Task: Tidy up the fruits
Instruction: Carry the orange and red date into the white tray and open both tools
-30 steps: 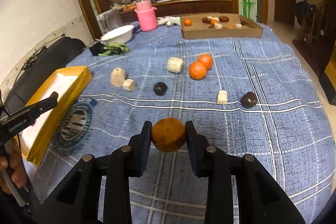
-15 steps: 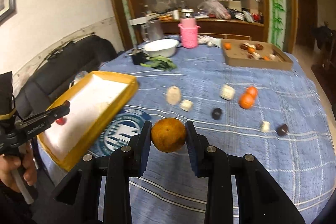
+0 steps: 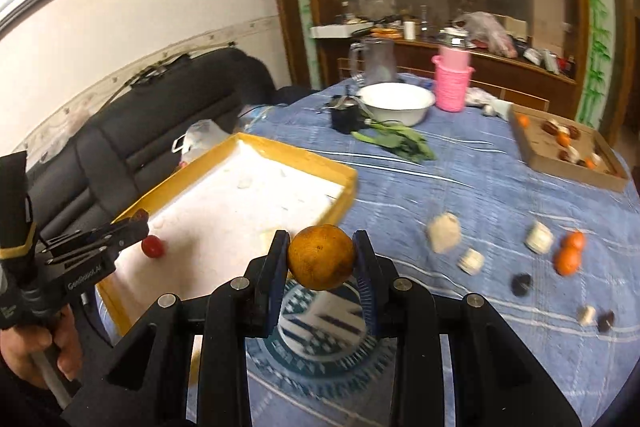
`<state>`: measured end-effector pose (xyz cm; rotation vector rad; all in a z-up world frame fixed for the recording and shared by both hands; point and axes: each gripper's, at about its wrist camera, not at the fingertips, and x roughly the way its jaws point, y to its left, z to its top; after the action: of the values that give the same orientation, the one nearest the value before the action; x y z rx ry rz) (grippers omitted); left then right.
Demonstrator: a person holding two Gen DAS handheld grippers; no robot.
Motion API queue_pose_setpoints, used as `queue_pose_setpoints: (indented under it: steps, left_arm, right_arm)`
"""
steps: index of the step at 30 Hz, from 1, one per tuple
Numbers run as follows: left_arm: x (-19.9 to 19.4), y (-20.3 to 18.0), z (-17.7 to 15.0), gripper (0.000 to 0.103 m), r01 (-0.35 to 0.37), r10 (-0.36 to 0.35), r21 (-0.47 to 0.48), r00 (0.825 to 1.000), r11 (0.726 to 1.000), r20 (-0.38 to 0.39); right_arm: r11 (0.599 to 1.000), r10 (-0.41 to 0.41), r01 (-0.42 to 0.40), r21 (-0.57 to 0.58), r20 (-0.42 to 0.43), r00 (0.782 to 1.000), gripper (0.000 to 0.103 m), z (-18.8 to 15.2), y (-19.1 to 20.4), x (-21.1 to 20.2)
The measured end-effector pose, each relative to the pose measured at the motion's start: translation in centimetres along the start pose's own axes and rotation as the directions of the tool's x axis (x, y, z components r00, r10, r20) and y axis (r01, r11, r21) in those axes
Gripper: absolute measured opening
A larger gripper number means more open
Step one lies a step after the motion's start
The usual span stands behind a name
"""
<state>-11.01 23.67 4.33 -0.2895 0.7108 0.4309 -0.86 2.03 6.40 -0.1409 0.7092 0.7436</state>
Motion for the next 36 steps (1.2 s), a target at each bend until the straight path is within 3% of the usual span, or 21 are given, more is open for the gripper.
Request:
queue_pose_setpoints:
  steps: [18, 36]
  left_arm:
    - [5.0, 2.0, 2.4, 0.021, -0.087, 0.085, -0.024, 0.993, 0.996, -0.087]
    - [9.6, 1.8, 3.2, 0.022, -0.133, 0.129, -0.001, 0.967, 0.991, -0.222]
  right_arm:
    - [0.999, 0.019, -0.024, -0.035, -0.14, 0.99, 0.03, 3.1, 1.7, 11.5]
    - [0.999, 0.011, -0.019, -0.036, -0.218, 0.976, 0.03, 3.5, 1.2, 16.7]
